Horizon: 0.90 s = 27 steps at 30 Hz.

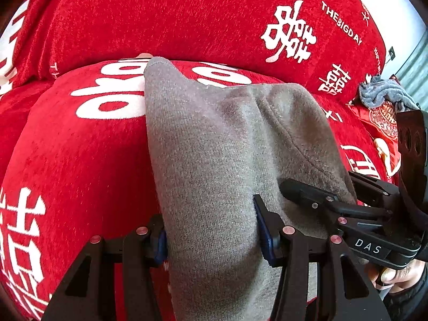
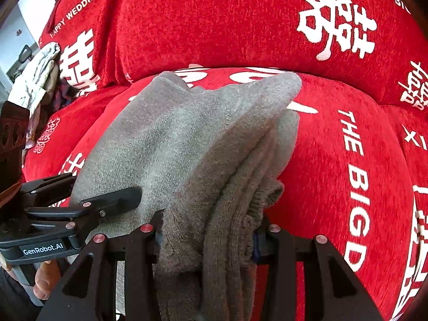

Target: Fold small clothes

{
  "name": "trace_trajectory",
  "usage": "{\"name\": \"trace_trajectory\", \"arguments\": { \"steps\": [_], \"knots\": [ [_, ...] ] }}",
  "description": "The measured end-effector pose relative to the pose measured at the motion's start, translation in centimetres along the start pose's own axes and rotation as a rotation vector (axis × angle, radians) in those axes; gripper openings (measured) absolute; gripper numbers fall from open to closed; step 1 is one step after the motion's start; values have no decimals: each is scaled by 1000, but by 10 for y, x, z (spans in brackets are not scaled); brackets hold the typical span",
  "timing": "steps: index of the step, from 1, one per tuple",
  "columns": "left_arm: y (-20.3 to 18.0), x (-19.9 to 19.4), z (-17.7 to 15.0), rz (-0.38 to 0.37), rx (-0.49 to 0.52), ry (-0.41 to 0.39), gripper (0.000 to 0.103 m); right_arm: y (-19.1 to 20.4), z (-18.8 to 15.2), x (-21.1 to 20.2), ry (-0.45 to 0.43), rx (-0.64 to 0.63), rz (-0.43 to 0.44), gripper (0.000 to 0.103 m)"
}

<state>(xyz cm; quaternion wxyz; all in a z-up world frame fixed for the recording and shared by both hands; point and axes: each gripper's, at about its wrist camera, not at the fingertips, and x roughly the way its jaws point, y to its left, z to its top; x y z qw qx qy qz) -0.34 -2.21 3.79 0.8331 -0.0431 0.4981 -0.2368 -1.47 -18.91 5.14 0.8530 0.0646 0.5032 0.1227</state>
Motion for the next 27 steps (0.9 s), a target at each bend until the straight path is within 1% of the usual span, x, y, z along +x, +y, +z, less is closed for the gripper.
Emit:
{"name": "trace_trajectory", "arguments": {
  "steps": [17,27],
  "knots": [
    [1,-29,-43,34,18,-37,54,28,-35,-17,-22,-45,11,46],
    [7,-38,-62,34,10,-48,54,38,-49,-23,-32,-63,19,46]
  ]
}}
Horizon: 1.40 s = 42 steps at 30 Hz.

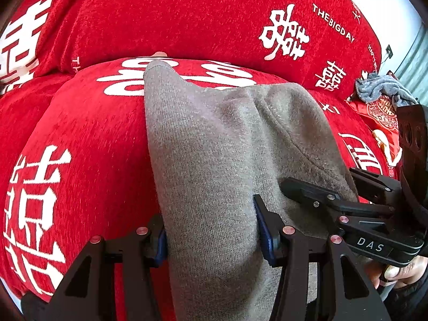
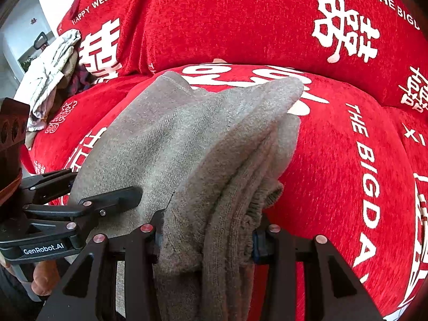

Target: Fold small clothes

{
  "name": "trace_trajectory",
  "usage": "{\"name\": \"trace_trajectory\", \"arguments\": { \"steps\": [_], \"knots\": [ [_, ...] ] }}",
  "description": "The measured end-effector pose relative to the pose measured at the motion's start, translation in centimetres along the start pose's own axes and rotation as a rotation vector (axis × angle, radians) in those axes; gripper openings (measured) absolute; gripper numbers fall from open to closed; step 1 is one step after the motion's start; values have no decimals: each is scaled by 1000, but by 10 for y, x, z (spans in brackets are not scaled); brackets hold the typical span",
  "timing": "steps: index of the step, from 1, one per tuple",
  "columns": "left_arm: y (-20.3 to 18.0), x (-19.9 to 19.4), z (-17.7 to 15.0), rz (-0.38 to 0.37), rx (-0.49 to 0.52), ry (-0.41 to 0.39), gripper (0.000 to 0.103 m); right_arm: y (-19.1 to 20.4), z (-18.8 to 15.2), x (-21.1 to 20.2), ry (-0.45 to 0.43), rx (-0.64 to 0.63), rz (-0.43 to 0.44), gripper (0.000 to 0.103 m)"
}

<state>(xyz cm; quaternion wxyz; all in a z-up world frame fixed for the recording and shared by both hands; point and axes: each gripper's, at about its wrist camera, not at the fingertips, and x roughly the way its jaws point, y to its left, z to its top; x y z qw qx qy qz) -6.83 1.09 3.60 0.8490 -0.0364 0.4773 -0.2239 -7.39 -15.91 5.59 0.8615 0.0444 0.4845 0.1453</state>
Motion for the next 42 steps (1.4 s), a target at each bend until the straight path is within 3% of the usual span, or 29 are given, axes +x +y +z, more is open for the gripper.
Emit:
{"name": "trace_trajectory", "arguments": {
  "steps": [19,21,23,25,28,32,35,39,42],
  "knots": [
    [9,-1,-24,-15,-13,-29,58,-10,-17,4,-8,6,52,48],
    [10,0,-25,-6,-19,-30,66,-14,-19,5,-13,14,63,52],
    [13,0,-28,23,-30,-30,85,-20,-20,6,-11,33,76,59],
    [20,-2,-30,21,-50,-25,88,-30,-21,7,5,75,88,67],
    [31,-9,-28,1,-93,-15,88,-38,-23,-5,-19,101,67,67],
    [35,-17,-12,63,-91,-44,88,-32,-14,-35,-130,34,-47,67],
    [29,-9,15,130,-65,-36,88,-24,3,-40,-172,-9,-27,67],
    [21,27,52,233,-9,42,88,-16,32,-7,-103,-46,72,67],
    [27,51,59,263,-9,101,88,-33,47,35,-4,7,33,66]
  ]
}}
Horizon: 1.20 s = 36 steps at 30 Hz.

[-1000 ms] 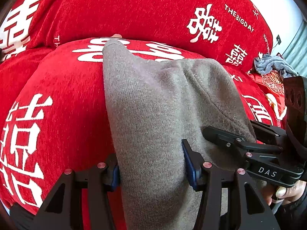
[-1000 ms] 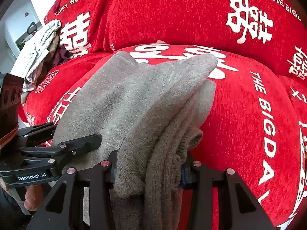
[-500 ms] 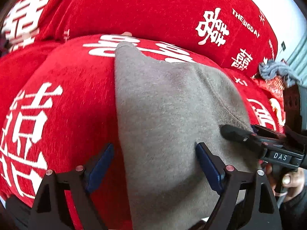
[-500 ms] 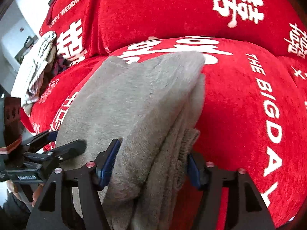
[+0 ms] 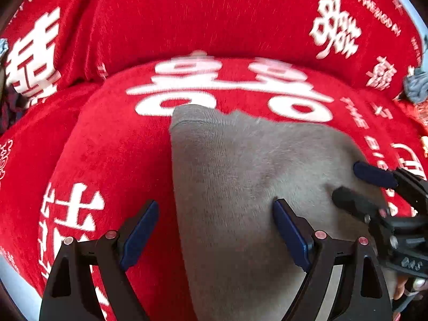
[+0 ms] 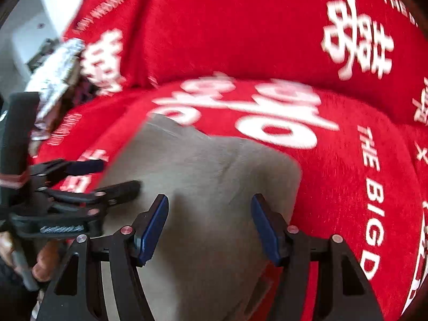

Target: Fold small clothes

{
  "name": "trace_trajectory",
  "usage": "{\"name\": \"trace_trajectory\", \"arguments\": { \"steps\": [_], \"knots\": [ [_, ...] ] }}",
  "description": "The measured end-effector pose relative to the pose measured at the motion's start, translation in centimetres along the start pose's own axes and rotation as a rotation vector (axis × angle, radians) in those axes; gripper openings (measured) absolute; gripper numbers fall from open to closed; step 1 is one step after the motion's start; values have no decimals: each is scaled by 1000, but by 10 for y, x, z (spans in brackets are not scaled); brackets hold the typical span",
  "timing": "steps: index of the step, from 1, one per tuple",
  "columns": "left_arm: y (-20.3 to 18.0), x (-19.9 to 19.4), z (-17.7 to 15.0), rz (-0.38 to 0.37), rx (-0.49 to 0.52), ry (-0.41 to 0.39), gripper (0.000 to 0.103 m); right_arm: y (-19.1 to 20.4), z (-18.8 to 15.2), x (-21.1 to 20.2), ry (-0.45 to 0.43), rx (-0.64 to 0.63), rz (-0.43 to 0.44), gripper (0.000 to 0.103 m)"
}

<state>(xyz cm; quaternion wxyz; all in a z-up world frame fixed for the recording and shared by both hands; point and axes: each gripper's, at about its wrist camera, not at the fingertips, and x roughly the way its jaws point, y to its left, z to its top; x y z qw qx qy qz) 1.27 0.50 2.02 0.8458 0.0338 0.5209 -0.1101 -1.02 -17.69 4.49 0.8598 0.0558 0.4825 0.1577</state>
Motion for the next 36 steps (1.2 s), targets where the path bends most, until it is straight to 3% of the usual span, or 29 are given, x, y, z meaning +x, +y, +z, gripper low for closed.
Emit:
{"name": "trace_trajectory", "arguments": {
  "steps": [2,6,9,13,17,19,23,29,34,36],
  "knots": [
    [7,12,2,-27,-32,27,101,-9,3,9,-4,22,-18,66],
    [24,13,-2,-90,-108,47,102,-11,2,7,1,17,-24,66],
    [17,-14,-18,-49,-80,-22,102,4,-10,-16,-26,-34,-55,67],
    [2,-52,-50,-55,1,-111,102,35,-39,-62,-114,-148,-16,67],
    [-7,-59,-85,14,61,-118,102,63,-74,-84,-146,-274,80,67],
    [-3,-61,-95,-1,50,-126,102,66,-84,-80,-129,-293,94,67],
    [2,-59,-103,-27,27,-110,102,51,-101,-66,-86,-258,87,65],
    [-3,-55,-118,-4,38,-104,102,45,-117,-68,-103,-263,77,65],
    [-12,-69,-129,78,77,-146,102,59,-131,-83,-115,-311,9,66],
    [-16,-74,-133,104,95,-165,102,66,-135,-94,-137,-340,26,66]
  ]
}}
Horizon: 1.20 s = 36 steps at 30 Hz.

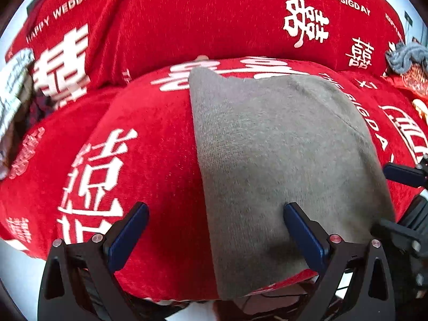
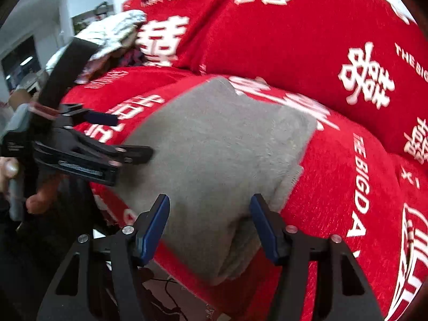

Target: Fold small clothes

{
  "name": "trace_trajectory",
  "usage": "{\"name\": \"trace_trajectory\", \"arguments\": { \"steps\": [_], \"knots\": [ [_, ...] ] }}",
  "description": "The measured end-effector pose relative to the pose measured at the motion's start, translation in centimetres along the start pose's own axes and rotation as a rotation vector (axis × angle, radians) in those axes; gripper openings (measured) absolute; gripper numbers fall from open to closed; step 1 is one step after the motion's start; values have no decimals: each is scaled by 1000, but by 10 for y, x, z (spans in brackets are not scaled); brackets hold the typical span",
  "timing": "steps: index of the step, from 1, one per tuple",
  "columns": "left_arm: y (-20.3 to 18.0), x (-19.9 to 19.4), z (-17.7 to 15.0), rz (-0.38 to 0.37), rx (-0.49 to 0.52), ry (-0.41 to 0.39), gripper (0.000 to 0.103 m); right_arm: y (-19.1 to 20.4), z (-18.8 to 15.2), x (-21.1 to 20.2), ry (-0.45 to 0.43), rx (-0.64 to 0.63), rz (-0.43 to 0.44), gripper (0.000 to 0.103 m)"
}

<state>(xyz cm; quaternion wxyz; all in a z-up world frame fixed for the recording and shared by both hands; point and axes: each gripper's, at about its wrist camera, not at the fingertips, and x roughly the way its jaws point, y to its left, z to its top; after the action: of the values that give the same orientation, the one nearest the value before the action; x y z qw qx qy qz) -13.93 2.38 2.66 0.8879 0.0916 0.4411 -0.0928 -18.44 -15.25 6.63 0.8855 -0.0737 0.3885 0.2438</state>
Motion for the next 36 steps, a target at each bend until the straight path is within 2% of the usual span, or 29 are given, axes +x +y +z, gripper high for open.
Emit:
{"name": "trace_trajectory", "arguments": {
  "steps": [5,8,11,14,17,20,23,25,28,32,36],
  "knots": [
    [-1,-1,-4,22,3,-1,102,18,-4,-7,-21,-61,81,66],
    [1,4,-8,36,-6,20,102,15,-12,12,41,-50,53,66],
    [1,7,-12,35,-7,29,102,-1,-23,28,89,21,26,65],
    [-1,8,-13,52,-4,38,102,-8,-27,24,77,58,39,65],
    [-4,-2,-10,59,-3,2,102,-6,-21,8,37,59,30,66],
    [-6,-12,-1,60,-15,-32,102,-5,-11,-8,-1,54,-31,67],
    [-4,-18,8,78,-67,-45,102,-7,0,-12,7,79,-97,67],
    [-4,-21,11,61,-87,-45,102,-9,4,-13,29,127,-141,68],
    [-8,-28,9,47,-102,-45,102,-11,7,-16,48,185,-168,68],
    [-13,-36,2,35,-116,-39,102,-4,8,-24,50,186,-227,68],
    [-15,-45,-7,15,-148,-26,102,3,8,-31,56,185,-267,73]
  ]
}}
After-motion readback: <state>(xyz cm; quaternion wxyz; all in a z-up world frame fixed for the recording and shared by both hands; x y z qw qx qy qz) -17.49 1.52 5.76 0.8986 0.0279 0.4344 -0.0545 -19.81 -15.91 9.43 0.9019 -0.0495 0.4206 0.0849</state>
